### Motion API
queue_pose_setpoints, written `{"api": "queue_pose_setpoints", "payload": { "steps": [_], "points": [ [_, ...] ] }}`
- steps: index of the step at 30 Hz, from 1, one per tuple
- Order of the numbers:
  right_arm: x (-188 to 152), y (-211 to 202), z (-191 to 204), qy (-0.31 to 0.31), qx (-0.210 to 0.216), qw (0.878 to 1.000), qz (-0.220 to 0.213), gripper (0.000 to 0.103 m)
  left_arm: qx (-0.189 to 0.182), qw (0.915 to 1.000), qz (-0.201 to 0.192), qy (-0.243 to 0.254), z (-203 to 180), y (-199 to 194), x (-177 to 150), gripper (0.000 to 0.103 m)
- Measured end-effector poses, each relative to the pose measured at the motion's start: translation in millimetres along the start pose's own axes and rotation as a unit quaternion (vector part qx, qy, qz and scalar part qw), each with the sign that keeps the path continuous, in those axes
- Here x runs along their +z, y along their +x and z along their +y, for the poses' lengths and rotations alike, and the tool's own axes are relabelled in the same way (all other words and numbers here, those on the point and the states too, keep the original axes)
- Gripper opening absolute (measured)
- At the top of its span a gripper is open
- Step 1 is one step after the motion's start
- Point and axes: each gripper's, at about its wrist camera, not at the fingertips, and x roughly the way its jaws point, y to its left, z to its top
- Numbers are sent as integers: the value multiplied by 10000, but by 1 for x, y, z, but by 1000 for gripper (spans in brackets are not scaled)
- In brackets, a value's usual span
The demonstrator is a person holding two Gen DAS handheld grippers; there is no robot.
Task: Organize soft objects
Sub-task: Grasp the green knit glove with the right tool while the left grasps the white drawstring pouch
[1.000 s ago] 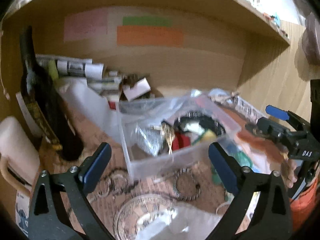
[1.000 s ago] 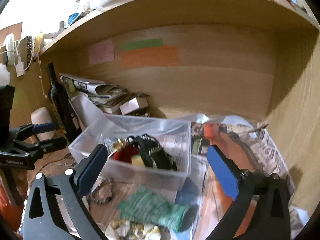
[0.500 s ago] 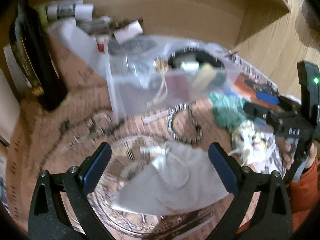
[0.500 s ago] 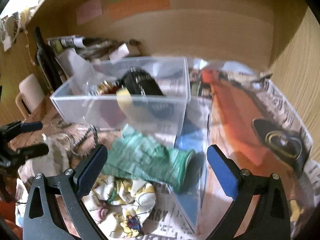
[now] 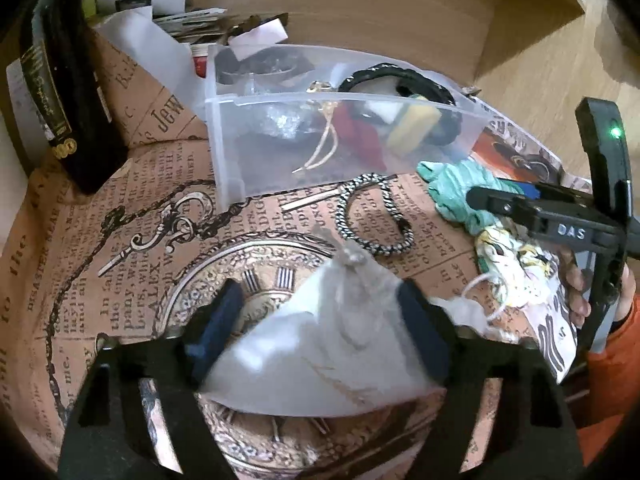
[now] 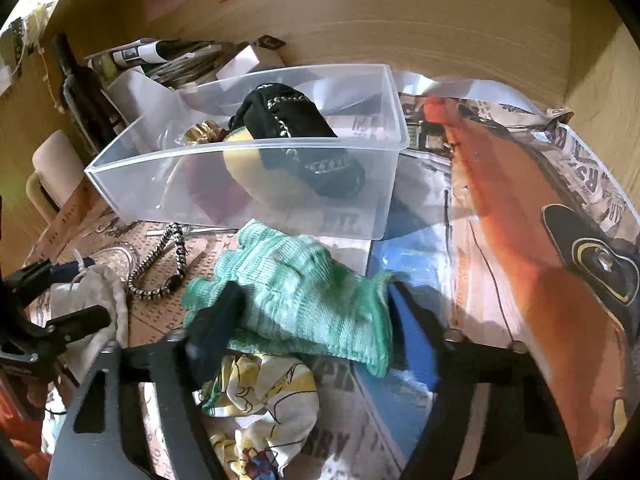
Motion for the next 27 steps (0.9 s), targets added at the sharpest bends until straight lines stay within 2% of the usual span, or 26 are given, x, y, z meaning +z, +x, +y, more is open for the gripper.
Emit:
{"api": "queue_pose_setpoints", "payload": {
  "steps": [1, 3, 5, 7, 9, 17, 23, 27],
  "points": [
    [0, 0, 0, 4, 23, 10000, -8, 55, -19, 10000, 25, 43, -2, -1, 0, 60],
    [0, -1, -1, 0, 15, 10000, -20, 41, -62, 9999, 93, 112, -6, -2, 1, 42],
    [0, -2, 0, -10, 44, 10000, -44, 29, -108, 9998, 140, 121, -7, -2, 3, 35],
    [0, -5, 0, -21, 29, 9999, -110, 23, -123, 9998, 148, 111, -6, -3, 5, 27],
    [0, -9, 0, -19, 4, 9998, -198, 21, -143, 9997, 146, 93, -5, -6, 8, 20],
    [8, -38, 5, -86, -26, 9978, -659, 20, -20, 9996, -282, 70, 0, -30, 26, 16],
    [22, -63, 13, -178, 21, 9939, -1084, 20, 106, 9957, -916, 66, 1, -63, 46, 16],
    [30, -79, 19, -210, 52, 9904, -1369, 20, 201, 9900, -1394, 36, 3, -83, 62, 16]
  ]
}}
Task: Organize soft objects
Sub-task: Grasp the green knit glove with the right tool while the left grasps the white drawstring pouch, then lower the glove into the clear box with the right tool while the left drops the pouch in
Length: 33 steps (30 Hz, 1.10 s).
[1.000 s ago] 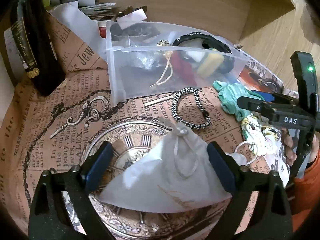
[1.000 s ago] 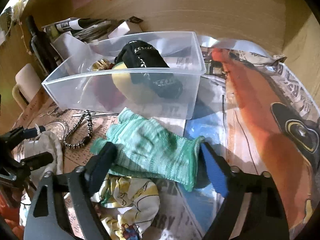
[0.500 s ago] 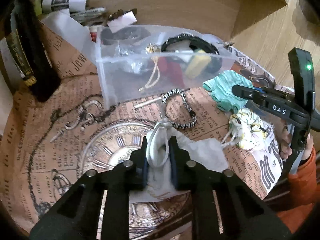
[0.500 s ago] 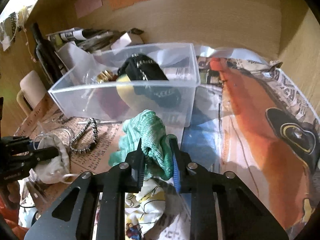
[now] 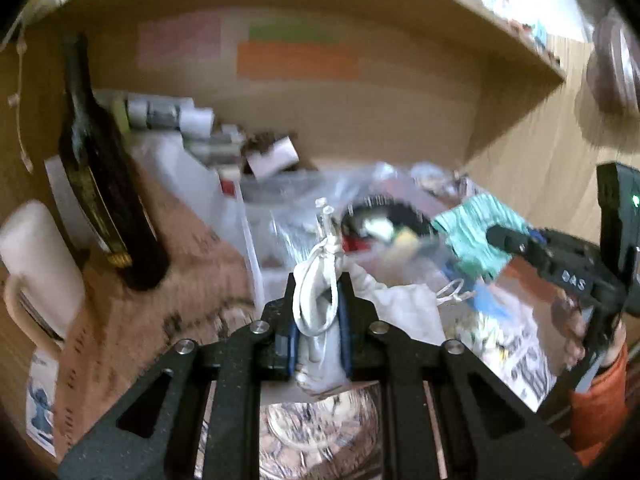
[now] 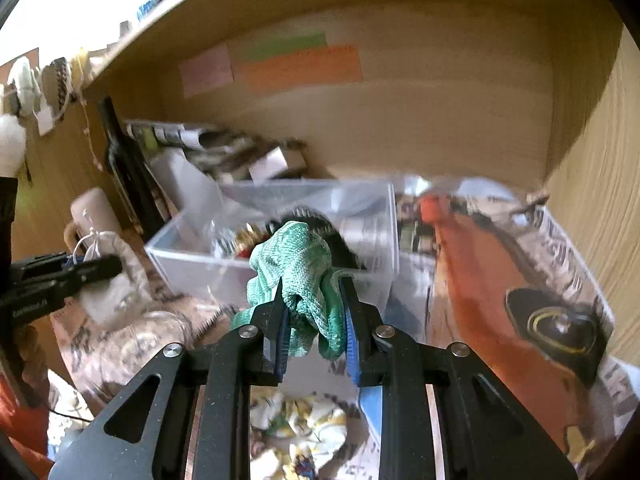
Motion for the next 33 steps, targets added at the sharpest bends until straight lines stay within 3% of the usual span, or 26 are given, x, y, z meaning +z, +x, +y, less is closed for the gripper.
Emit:
{"api": "queue_pose_setpoints", "payload": {
  "steps": [8, 15, 33],
  "points": [
    [26, -12, 12, 0, 140, 9986, -511, 20, 143, 9976, -672, -41, 3, -11, 33, 16],
    [43, 3, 29, -58, 240, 9977, -637, 21, 311, 9960, -833, -32, 2, 4, 48, 16],
    [44, 89, 41, -217, 200, 9993, 229, 21, 251, 9989, 235, -304, 22, 100, 50, 16]
  ]
}}
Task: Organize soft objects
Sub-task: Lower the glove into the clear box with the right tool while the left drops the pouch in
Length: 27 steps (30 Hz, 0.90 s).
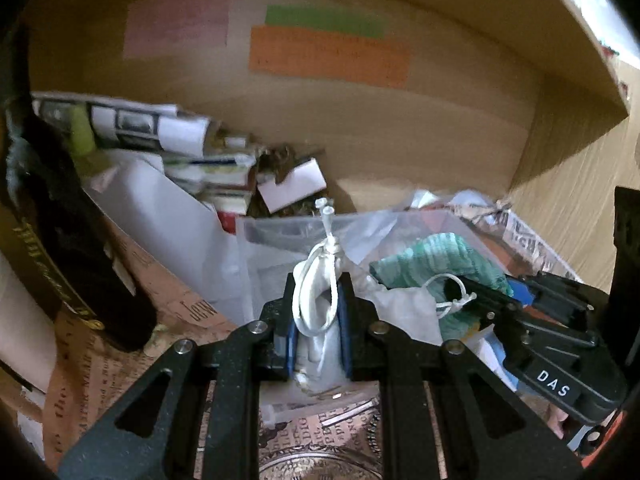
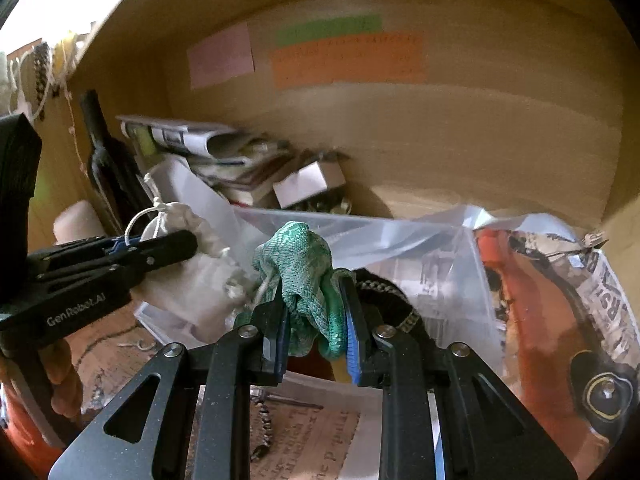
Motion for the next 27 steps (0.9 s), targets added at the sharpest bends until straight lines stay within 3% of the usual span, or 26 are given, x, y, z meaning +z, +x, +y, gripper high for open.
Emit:
{"api": "queue_pose_setpoints", "payload": {
  "steps": [6, 10, 15, 19, 22, 25, 27],
  "points": [
    [-6, 18, 2, -154, -51, 9995, 267, 22, -2, 9997, 244, 74, -3, 19, -5, 16],
    [-8, 20, 3, -266, -60, 9990, 364, 25, 8, 9995, 284, 123, -4, 19, -5, 22],
    [-9, 15, 3, -300, -59, 9989, 357, 41, -39, 9997, 213, 75, -3, 13, -4, 48],
    [-7, 6, 5, -360, -85, 9991, 220, 58, -25, 9999, 63, 91, -4, 0, -3, 55],
    [-5, -4, 7, -446, -149, 9989, 88, 64, -46, 9999, -64, 86, -4, -11, -1, 60],
    [-4, -17, 8, -479, -147, 9987, -57, 79, -70, 9997, -209, 62, -3, -24, 0, 65],
    [-3, -29, 8, -481, -149, 9985, -192, 82, -92, 9994, -312, 75, -3, -34, 0, 68]
  ]
}}
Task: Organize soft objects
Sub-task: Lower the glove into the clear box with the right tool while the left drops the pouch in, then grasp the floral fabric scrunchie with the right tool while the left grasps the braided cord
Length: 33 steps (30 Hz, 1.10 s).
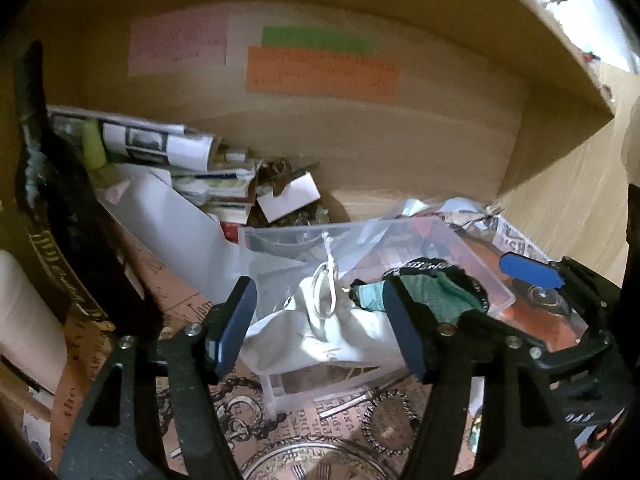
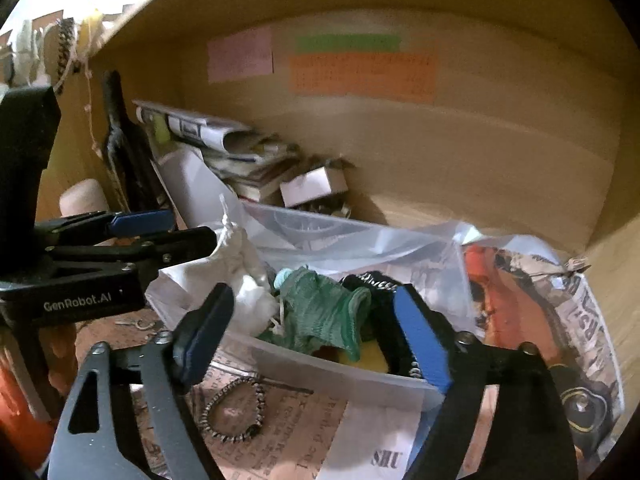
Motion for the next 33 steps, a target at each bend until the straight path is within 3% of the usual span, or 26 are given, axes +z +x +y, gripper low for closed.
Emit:
{"api": "queue_pose_setpoints", "payload": {
  "steps": [9, 12, 22, 29, 33],
  "points": [
    [-10, -42, -10, 107, -131, 9995, -266, 95, -34, 9994, -310, 133, -6, -38, -9, 95],
    [-23, -50, -11, 92, -150, 9997, -182, 98, -10, 9993, -270, 269, -11, -43, -19, 98],
    [-84, -41, -6, 224, -194, 9975, 638, 98, -85, 9970, 569, 514, -25, -23, -66, 100],
    [-123, -30, -3, 285, -128, 9925, 1184, 96, -193, 9904, 1238, 575, -35, 3, -93, 100],
    [-132, -28, -5, 295, -183, 9915, 1252, 78, -272, 9868, 1473, 622, -42, 16, -100, 100]
  ]
}}
